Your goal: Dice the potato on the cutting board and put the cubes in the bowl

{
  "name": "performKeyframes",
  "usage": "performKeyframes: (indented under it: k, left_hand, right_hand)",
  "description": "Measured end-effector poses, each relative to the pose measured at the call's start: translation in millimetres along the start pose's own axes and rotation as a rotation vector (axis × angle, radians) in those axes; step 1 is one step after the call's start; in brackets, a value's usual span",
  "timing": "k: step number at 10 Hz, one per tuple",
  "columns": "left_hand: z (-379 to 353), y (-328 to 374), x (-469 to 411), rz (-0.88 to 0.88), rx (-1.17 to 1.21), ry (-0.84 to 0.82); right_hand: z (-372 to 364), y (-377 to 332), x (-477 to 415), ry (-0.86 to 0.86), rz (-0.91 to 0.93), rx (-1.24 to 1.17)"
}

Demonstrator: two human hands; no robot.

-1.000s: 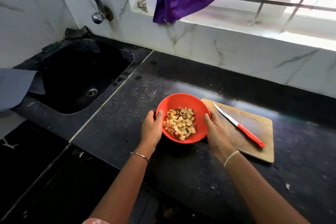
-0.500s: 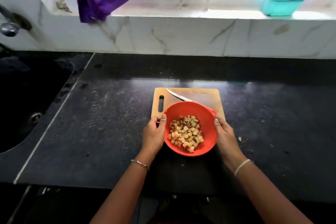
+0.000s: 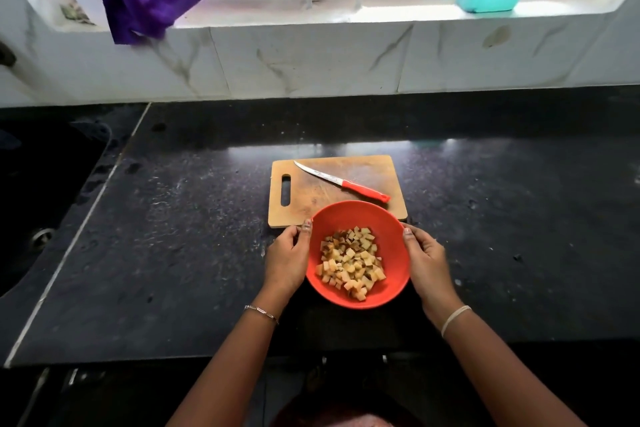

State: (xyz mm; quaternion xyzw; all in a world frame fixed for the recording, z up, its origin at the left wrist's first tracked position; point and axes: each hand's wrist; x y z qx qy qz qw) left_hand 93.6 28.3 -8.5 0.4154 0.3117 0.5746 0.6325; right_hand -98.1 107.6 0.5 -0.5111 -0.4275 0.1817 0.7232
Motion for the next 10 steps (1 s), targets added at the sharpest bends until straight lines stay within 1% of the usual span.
performKeyframes:
  k: [4,6,8,9,10]
  left_hand:
    - [3,4,0,0.022,0.037,-0.004]
    - [6,6,-7,-0.01,0.038,0.012]
    - [7,3,-13,-0.082,-0.013,0.062]
    - [8,7,-11,-0.157,-0.124,0.109]
    - [7,17,-9,-0.261,-0.327,0.133]
  right_hand:
    - [-8,0,-1,0.036,0.041,0.027]
    - [-13,1,-2,0.025,0.061,0.031]
    - [-15,1,-6,0.023,0.058,0.103]
    - [-14,-4,-5,0.035,0.106,0.18]
    - [-14,-11,-6,0.08,0.212,0.37]
Point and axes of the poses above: each hand's wrist, its own x-axis away from the middle knuckle, its own z-axis out of the back of the hand, y = z × x, and after that the axes turned 10 degrees about -z, right-handed
